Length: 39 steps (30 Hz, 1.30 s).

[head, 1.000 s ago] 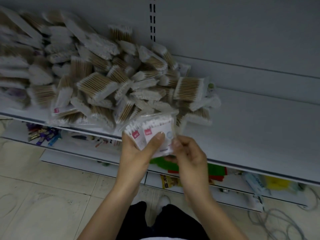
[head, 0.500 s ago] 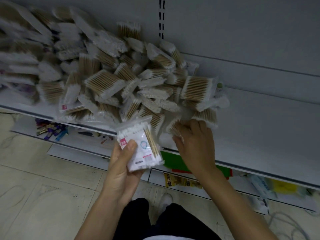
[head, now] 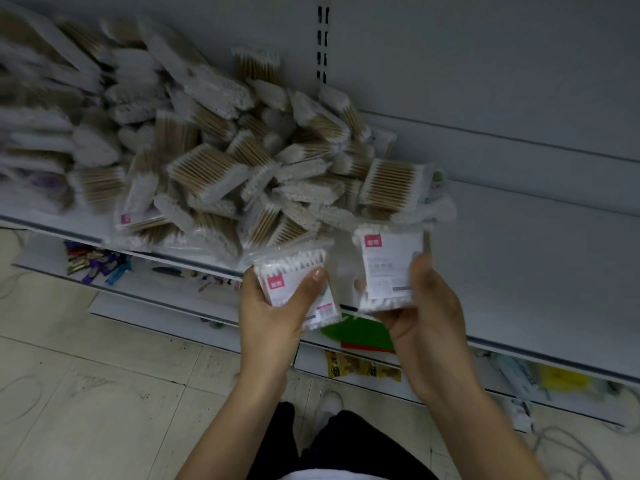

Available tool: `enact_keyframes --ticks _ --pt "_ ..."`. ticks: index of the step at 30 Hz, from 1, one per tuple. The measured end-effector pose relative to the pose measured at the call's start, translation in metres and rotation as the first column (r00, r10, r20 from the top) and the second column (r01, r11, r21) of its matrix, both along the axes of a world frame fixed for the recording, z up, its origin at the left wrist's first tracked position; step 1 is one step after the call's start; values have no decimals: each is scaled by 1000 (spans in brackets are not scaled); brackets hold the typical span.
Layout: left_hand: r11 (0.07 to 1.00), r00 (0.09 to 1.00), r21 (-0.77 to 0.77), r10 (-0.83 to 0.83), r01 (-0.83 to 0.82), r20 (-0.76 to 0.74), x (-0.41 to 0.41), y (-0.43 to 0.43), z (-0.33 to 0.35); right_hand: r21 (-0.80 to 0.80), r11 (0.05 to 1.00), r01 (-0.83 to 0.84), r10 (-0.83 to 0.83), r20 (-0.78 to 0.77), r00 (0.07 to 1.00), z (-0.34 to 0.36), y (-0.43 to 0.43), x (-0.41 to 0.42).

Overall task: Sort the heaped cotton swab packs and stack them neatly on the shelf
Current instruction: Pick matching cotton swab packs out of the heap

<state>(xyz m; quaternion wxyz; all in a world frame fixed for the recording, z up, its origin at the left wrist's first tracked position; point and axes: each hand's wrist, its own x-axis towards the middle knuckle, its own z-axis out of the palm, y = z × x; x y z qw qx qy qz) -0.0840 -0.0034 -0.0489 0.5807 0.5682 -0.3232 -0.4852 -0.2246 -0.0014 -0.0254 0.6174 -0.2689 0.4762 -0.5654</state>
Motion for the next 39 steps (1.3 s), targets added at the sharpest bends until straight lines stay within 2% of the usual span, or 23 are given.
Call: enact_keyframes --ticks 4,6,10,12,14,16,19,20,21,22,23,24,25,26,27,28,30,32,34,36,37,39 --pt "999 998 36 -36 37 -48 3 -5 10 -94 983 -158 126 -283 951 6 4 22" --pt "993 985 53 -99 107 -143 4 -6 14 -134 962 -237 164 -408 898 2 1 38" --pt "993 947 -80 -111 92 -300 16 -6 34 -246 897 -369 223 -469 855 4 -10 68" --pt "984 955 -153 -128 89 -268 28 -9 43 -289 891 -350 195 -452 870 10 -20 81" --pt "985 964 -147 -125 92 -235 42 -15 45 -346 866 -360 171 -473 864 23 -30 94" --pt "987 959 -125 -130 100 -252 60 -23 48 -389 749 -536 244 -589 770 39 -41 99" --pt "988 901 -79 -154 133 -406 82 -35 58 -252 487 -836 516 -689 509 67 -69 88" --pt "993 872 -54 -120 108 -474 90 -39 57 -206 471 -858 554 -688 469 75 -80 84" --pt "995 846 -46 -95 83 -524 98 -42 56 -198 527 -826 539 -674 505 81 -92 81" --pt "996 833 -44 -84 71 -546 105 -45 57 -222 638 -738 436 -686 583 83 -106 80" --pt "996 836 -51 -89 73 -541 110 -48 57 -269 736 -622 230 -764 603 81 -123 79" --pt "994 851 -62 -106 86 -515 117 -49 57 -324 789 -523 -27 -867 497 77 -142 78" --pt "992 868 -72 -130 108 -479 125 -50 57 -350 806 -478 -224 -927 301 73 -160 75" --pt "986 882 -91 -164 137 -443 132 -51 58 -307 837 -454 -308 -948 73 66 -178 72" --pt "978 895 -114 -206 175 -395 139 -53 59 -222 882 -416 -291 -950 -111 59 -195 68" --pt "967 910 -133 -251 219 -329 147 -56 58 -161 910 -382 -258 -941 -218 53 -206 67" --pt "944 927 -157 -317 289 -200 161 -61 61 -169 918 -359 -285 -910 -300 46 -216 68" --pt "936 930 -162 -336 312 -147 175 -67 61 -289 895 -339 -385 -884 -265 47 -218 71" --pt "938 935 -159 -329 308 -131 188 -75 64 -440 846 -301 -499 -853 -154 57 -209 78" --pt "934 925 -162 -345 320 -161 199 -82 69 -587 768 -255 -590 -804 74 69 -192 86" --pt "920 900 -187 -381 346 -212 206 -85 71 -634 743 -214 -597 -773 217 77 -180 98" --pt "884 817 -238 -464 402 -342 208 -88 77 -599 793 -110 -480 -727 492 91 -148 130"
